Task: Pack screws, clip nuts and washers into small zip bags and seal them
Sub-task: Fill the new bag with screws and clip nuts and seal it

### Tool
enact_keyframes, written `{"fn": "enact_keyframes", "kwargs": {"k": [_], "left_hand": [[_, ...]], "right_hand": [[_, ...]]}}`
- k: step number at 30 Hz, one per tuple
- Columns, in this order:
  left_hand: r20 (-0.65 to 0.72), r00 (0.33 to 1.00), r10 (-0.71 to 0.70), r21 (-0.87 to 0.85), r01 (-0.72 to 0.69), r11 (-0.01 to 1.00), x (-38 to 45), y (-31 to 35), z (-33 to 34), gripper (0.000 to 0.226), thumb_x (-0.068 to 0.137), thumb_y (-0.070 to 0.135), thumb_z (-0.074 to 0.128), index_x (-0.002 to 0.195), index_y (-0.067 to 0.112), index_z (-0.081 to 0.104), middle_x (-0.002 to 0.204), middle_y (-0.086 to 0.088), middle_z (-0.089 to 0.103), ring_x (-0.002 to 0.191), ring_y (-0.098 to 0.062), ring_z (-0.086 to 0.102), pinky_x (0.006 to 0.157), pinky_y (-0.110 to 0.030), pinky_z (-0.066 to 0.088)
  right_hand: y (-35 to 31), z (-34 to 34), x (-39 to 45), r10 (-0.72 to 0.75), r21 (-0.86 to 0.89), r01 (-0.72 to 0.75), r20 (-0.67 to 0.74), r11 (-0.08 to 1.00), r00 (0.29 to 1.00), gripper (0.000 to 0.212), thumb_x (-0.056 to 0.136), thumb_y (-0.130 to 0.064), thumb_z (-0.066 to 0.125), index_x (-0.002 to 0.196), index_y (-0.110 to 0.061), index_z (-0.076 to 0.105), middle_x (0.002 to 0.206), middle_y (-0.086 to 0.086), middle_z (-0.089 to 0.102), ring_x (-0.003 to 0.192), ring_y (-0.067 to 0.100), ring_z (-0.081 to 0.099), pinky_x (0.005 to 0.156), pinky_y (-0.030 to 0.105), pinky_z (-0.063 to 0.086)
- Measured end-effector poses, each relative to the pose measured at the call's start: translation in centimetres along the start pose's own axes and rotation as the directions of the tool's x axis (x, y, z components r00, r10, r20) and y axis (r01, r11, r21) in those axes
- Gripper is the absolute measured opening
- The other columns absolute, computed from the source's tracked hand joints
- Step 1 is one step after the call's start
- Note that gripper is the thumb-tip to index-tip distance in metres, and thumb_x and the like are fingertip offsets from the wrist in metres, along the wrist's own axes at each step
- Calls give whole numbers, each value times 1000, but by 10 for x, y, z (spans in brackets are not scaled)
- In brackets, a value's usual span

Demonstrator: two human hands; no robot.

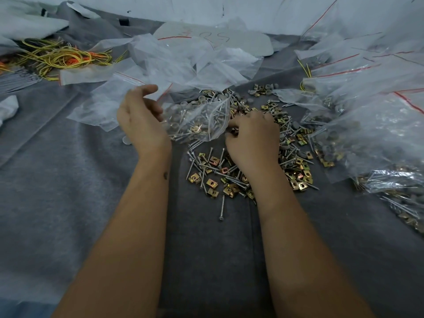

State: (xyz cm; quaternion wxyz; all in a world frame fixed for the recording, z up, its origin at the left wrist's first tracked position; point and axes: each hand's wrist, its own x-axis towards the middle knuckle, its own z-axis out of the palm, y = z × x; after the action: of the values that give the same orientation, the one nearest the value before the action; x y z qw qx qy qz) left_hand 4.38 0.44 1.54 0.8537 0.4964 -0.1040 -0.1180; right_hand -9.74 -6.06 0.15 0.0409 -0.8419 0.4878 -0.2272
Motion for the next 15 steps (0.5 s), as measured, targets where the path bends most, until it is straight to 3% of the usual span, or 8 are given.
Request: {"fn": "enact_keyframes", "kwargs": {"k": [7,12,15], "left_hand": [[217,970,113,167,-151,974,-8,-12,5,32,98,10,43,77,11,67,52,12,44,62,-12,46,59,-21,36],[206,972,116,218,-161,963,-8,-15,4,31,97,15,43,82,8,69,61,2,49,61,-7,47,60,-18,38],[339,932,126,283,-230,931,-12,-17,3,23,93,20,49,83,14,69,63,4,53,61,-4,48,59,-20,40]], "right_hand": [[-2,4,0,-67,-54,67,-7,996,998,21,91,-36,61,106,-25,70,111,-1,61,115,27,42,94,41,32],[-3,4,1,-83,-61,84,18,995,996,22,94,-31,55,104,-20,71,106,-3,63,112,25,43,92,39,30],[-2,2,2,-62,-30,62,2,998,998,23,94,-26,55,109,-18,72,107,0,65,112,26,44,92,39,32]]}}
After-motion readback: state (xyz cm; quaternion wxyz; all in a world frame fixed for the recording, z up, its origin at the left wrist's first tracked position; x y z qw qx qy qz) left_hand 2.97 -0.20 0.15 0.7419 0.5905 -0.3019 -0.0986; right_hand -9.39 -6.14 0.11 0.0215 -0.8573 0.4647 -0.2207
